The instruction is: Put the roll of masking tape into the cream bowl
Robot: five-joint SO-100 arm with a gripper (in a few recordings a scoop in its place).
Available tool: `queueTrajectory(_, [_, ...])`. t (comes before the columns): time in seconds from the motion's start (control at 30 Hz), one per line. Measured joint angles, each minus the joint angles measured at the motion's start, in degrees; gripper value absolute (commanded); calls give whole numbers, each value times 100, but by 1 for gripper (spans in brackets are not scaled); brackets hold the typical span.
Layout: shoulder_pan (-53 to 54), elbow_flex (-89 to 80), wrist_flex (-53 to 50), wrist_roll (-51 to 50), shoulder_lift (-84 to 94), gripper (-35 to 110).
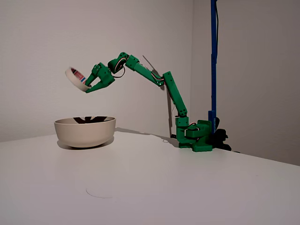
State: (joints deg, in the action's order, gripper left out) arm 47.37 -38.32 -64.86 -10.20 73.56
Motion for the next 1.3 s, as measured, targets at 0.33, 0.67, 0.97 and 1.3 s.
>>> queueTrajectory(0.33, [316,-9,387,0,-721,-8])
queueTrajectory(0.67, [949,-9,510,-44,-967,-8])
queueTrajectory(0.97, [1248,-9,536,-79,-1222,-8])
queueTrajectory(1.3, [896,-9,536,-97,-1239,-8])
